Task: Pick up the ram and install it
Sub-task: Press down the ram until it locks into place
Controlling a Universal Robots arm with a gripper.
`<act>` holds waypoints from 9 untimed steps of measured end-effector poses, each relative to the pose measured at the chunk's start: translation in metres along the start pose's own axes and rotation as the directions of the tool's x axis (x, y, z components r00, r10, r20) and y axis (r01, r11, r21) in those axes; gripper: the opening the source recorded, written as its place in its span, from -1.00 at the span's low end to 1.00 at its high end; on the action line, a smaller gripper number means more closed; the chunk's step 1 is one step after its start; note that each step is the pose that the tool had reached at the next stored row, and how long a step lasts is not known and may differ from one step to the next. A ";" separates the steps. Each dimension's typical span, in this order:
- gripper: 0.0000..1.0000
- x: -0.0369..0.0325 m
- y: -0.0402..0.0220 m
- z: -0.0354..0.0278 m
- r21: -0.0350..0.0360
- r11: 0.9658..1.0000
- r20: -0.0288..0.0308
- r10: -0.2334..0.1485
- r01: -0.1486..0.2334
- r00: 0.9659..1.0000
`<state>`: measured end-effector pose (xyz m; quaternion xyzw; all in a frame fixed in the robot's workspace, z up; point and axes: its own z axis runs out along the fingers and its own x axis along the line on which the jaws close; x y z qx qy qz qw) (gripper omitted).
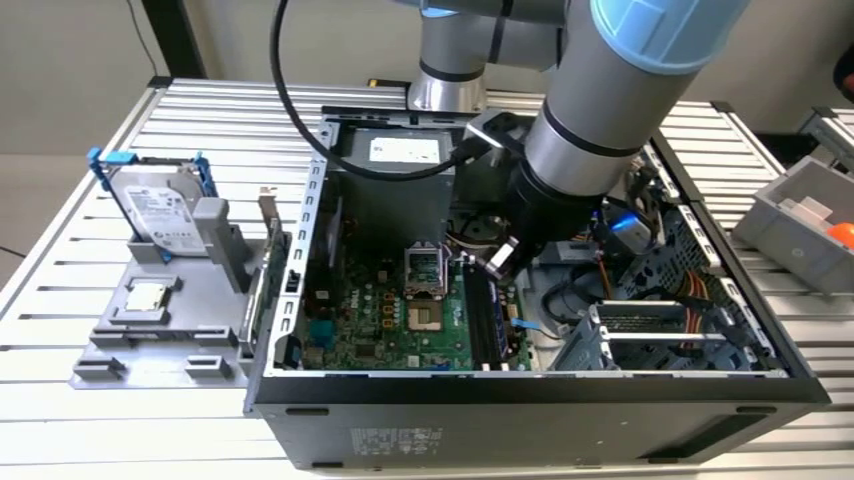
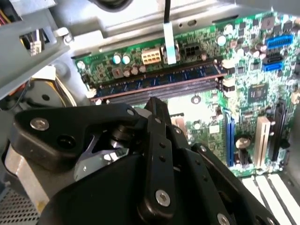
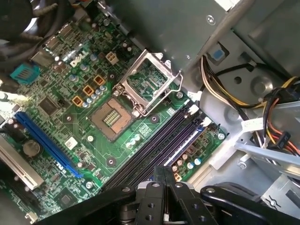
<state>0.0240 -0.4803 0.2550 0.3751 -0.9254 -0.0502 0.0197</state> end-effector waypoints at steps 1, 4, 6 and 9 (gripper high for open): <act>-1.00 0.0000 0.0000 0.0000 0.000 1.000 -0.001 -0.009 0.009 1.000; -1.00 -0.0002 -0.0002 0.0000 0.000 0.999 -0.003 -0.037 0.037 0.999; -1.00 -0.0004 -0.0004 0.0000 0.000 0.999 -0.005 -0.054 0.054 0.999; -1.00 -0.0008 -0.0008 -0.0001 0.000 0.997 -0.007 -0.077 0.077 0.997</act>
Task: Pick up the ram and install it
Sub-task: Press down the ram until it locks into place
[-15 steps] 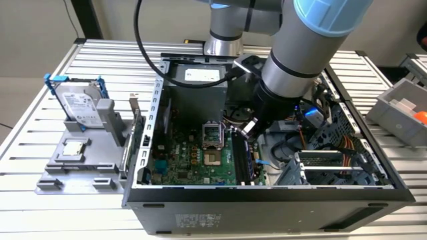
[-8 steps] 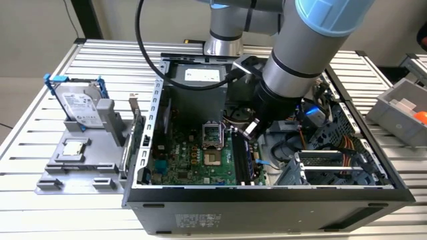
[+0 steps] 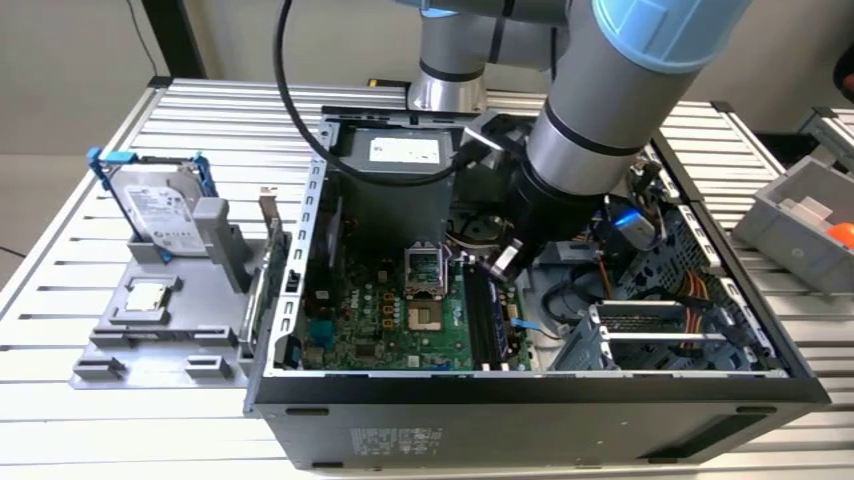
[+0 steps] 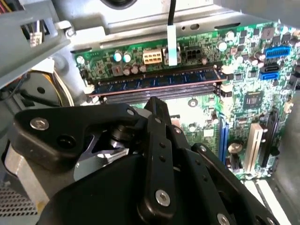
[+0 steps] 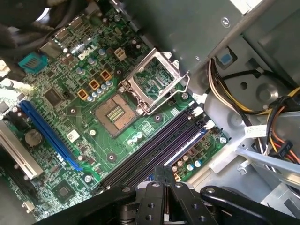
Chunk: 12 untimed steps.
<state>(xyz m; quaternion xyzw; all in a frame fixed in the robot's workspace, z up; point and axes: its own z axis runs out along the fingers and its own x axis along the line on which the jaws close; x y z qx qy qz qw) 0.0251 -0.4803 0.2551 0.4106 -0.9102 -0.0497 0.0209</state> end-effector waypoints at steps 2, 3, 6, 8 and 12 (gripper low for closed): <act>-1.00 -0.0005 -0.0006 -0.0001 0.000 1.000 -0.001 -0.011 0.011 1.000; -1.00 -0.0007 -0.0008 -0.0001 0.000 1.000 -0.002 -0.015 0.015 1.000; -1.00 -0.0012 -0.0014 -0.0002 0.000 1.000 -0.003 -0.027 0.027 1.000; -1.00 -0.0017 -0.0020 -0.0002 0.000 0.999 -0.004 -0.034 0.034 0.999; -1.00 -0.0026 -0.0030 -0.0003 0.000 0.999 -0.005 -0.045 0.045 0.999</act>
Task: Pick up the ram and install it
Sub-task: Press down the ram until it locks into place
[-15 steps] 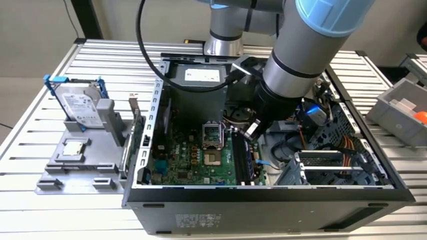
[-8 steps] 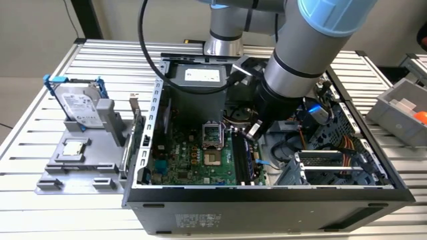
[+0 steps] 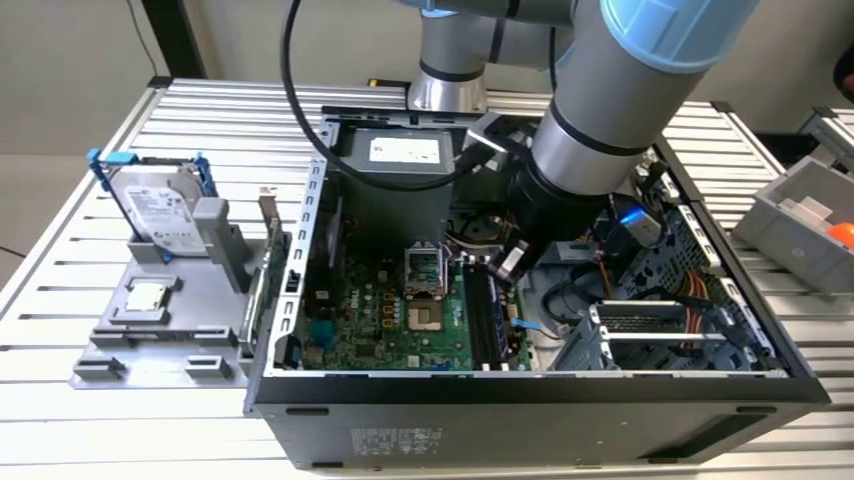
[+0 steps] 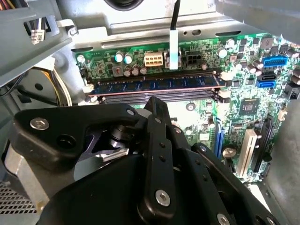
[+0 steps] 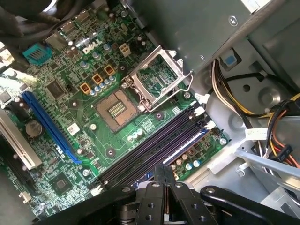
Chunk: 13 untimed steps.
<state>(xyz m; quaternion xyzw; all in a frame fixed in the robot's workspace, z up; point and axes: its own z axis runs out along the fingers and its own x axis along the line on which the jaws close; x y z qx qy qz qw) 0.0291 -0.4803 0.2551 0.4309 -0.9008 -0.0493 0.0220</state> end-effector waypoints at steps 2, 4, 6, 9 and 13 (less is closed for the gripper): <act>-1.00 -0.0003 -0.0004 0.0000 0.000 1.000 0.000 -0.005 0.005 1.000; -1.00 -0.0005 -0.0006 0.0000 0.000 1.000 -0.001 -0.010 0.010 1.000; -1.00 -0.0008 -0.0010 0.0000 0.000 1.000 -0.001 -0.013 0.013 1.000; -1.00 -0.0012 -0.0014 -0.0001 0.000 1.000 -0.002 -0.021 0.021 1.000; -1.00 -0.0013 -0.0016 -0.0001 -0.001 0.998 -0.004 -0.055 0.055 0.998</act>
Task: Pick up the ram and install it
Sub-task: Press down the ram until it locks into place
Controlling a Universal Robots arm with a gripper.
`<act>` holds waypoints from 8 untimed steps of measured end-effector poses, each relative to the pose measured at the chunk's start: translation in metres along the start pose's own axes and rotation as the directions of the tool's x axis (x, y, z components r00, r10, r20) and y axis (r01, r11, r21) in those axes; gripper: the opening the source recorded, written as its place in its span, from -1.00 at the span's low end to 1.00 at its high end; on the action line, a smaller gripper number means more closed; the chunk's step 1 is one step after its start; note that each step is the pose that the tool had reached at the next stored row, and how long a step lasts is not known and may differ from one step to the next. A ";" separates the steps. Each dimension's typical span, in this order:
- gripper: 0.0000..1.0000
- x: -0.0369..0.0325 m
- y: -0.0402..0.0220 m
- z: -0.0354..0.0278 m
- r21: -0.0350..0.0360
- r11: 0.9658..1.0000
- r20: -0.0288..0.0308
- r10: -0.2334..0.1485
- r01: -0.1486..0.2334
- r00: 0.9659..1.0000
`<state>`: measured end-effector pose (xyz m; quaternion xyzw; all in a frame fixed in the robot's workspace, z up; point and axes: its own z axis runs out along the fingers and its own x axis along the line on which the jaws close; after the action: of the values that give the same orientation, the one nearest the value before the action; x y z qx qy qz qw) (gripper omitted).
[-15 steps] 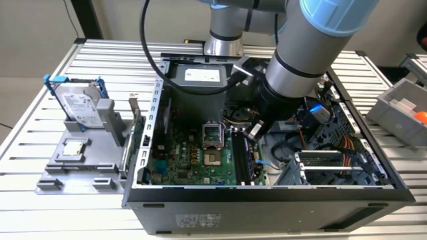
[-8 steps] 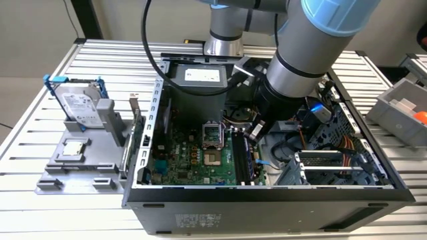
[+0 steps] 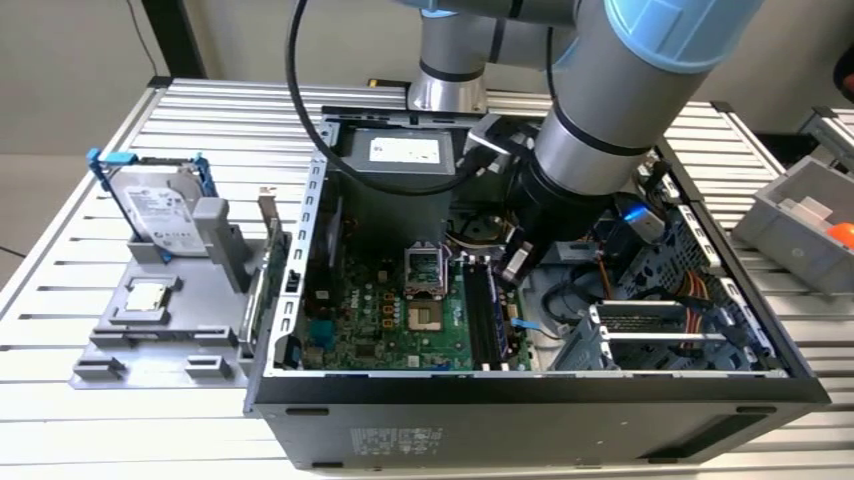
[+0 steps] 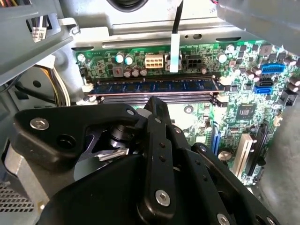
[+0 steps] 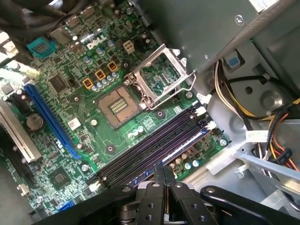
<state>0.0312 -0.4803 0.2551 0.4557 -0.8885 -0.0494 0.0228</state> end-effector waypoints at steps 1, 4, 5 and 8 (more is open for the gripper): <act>-1.00 0.0000 0.0000 0.0000 -0.001 1.000 0.000 -0.011 0.011 1.000; -1.00 0.0000 0.0000 0.0000 -0.003 0.999 0.002 -0.051 0.051 0.999; -1.00 0.0000 0.0000 0.0000 -0.004 0.998 0.003 -0.064 0.064 0.998; -1.00 0.0000 0.0000 0.0000 -0.003 0.995 0.011 -0.103 0.103 0.995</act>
<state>0.0312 -0.4803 0.2551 0.5007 -0.8637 -0.0546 0.0160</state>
